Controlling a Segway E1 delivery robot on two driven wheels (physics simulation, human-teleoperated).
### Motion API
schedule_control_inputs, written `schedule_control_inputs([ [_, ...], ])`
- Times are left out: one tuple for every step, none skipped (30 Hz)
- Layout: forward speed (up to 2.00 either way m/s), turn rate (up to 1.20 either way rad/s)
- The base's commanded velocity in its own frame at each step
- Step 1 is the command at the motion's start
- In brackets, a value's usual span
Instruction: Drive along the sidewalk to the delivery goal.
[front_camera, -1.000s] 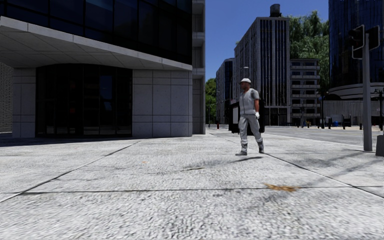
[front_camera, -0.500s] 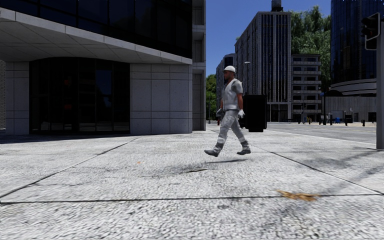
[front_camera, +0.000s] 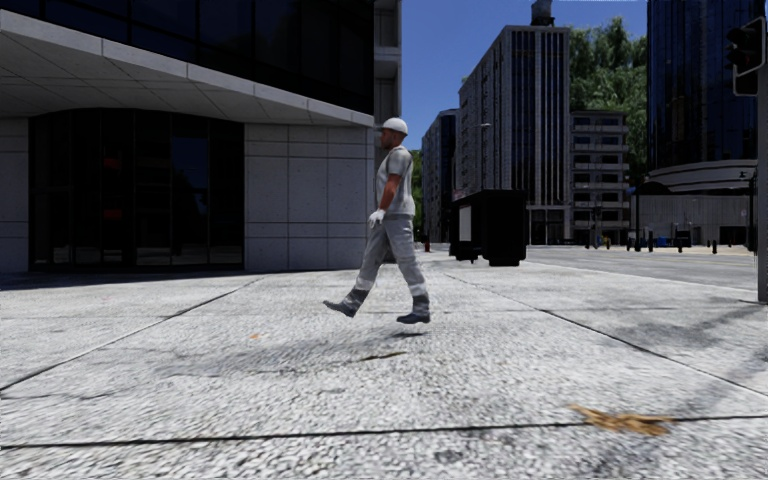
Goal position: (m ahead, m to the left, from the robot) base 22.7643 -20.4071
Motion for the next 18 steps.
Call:
schedule_control_inputs([
  [1.1, -0.27],
  [1.13, -0.27],
  [1.13, -0.27],
  [1.22, -0.27],
  [1.27, -0.27],
  [1.52, -0.27],
  [2.0, -0.27],
  [2.0, -0.27],
  [2.0, -0.27],
  [2.0, -0.27],
  [2.0, -0.27],
  [2.0, -0.27],
  [2.0, -0.27],
  [2.0, -0.27],
  [2.0, -0.27],
  [2.0, -0.27],
  [2.0, -0.27],
  [2.0, -0.27],
])
